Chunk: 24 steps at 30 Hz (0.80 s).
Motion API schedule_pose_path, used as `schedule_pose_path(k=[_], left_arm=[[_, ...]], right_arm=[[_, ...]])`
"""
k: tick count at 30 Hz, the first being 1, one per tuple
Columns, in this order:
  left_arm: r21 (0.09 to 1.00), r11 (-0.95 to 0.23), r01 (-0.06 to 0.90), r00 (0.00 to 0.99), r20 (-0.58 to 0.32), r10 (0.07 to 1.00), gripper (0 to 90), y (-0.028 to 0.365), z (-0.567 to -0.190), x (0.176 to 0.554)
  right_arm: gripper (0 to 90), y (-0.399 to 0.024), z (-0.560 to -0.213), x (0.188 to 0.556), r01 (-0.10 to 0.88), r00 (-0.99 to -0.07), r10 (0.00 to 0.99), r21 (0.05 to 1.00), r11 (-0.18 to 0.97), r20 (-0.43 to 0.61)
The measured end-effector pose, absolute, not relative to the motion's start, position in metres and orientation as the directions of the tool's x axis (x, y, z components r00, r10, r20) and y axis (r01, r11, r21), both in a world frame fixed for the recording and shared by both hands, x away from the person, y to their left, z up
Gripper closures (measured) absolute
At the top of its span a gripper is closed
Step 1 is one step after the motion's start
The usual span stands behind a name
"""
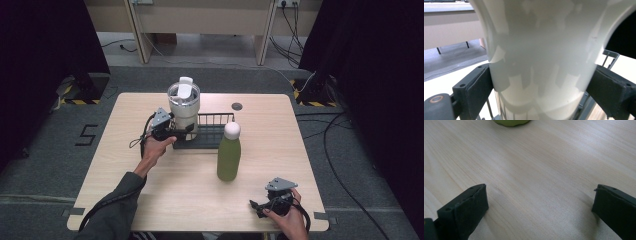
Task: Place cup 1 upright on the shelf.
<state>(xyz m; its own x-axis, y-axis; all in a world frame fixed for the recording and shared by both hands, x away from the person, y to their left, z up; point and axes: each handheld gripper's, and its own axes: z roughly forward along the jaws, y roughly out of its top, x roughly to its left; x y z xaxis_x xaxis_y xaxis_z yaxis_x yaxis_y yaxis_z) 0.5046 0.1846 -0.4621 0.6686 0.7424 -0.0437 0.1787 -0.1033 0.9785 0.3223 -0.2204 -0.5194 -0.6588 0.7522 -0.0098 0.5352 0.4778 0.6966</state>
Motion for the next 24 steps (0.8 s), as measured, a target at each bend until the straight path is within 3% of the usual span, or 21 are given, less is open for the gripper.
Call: schedule_pose_path(k=[9,24], left_arm=[[0.977,-0.116,0.179,0.67,-0.034,0.742,14.6,0.194,-0.46,0.493],[0.973,-0.129,0.193,0.68,-0.038,0.732,14.6,0.208,-0.455,0.46]], right_arm=[[0.3,-0.22,-0.519,0.322,0.536,-0.658,0.753,0.697,0.476,-0.008],[0.3,-0.22,-0.519,0.322,0.539,-0.656,0.755,0.696,0.474,-0.007]])
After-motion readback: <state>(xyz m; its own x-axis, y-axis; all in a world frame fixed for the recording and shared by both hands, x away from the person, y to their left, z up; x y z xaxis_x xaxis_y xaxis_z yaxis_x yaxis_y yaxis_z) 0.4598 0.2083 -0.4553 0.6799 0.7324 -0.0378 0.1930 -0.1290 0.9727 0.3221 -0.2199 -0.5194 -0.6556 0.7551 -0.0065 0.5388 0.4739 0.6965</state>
